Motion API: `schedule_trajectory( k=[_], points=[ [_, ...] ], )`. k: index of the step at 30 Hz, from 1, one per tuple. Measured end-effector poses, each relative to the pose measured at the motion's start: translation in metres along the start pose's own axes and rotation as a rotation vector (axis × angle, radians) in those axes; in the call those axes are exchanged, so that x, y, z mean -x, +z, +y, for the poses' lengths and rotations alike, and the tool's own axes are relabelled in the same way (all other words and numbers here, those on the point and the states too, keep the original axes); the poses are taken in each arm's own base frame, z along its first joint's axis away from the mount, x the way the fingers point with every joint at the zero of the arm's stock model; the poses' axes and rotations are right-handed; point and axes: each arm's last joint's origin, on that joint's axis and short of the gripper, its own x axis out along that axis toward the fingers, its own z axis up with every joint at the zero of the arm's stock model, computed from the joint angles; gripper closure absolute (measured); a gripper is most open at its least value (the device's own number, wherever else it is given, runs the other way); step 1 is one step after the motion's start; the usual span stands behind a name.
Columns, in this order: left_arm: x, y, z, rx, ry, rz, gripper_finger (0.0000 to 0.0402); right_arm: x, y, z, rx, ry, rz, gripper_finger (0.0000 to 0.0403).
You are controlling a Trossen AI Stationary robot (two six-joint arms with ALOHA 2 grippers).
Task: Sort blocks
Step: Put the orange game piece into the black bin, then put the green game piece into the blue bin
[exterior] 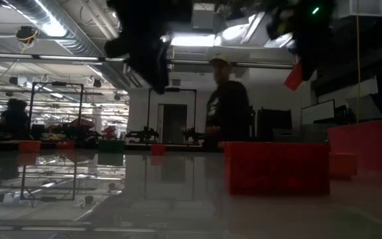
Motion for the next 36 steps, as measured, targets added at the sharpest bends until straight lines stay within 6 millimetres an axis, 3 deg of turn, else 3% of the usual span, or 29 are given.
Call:
schedule_trajectory(
  k=[6,12,17,21,27,36],
  points=[
    [-0.030,-0.037,0.032,0.019,0.002,0.160,0.0224,-0.044,0.027,-0.052,-0.059,-0.003,0.104,0.0306],
    [-0.055,-0.086,0.068,0.074,-0.073,0.274,0.0224,-0.083,0.029,-0.105,-0.252,0.015,0.246,0.0306],
    [-0.078,-0.120,0.089,0.021,-0.079,0.346,0.0224,-0.106,0.028,-0.134,-0.355,0.113,0.278,0.0304],
    [-0.098,-0.140,0.099,-0.054,-0.099,0.393,0.0224,-0.117,0.031,-0.147,-0.384,0.213,0.242,0.0280],
    [-0.124,-0.159,0.110,-0.122,-0.073,0.354,0.0224,-0.124,0.034,-0.155,-0.431,0.285,0.188,0.0211],
    [-0.135,-0.171,0.123,-0.133,-0.150,0.301,0.0224,-0.124,0.034,-0.155,-0.429,0.264,0.189,0.0157]
  ],
)
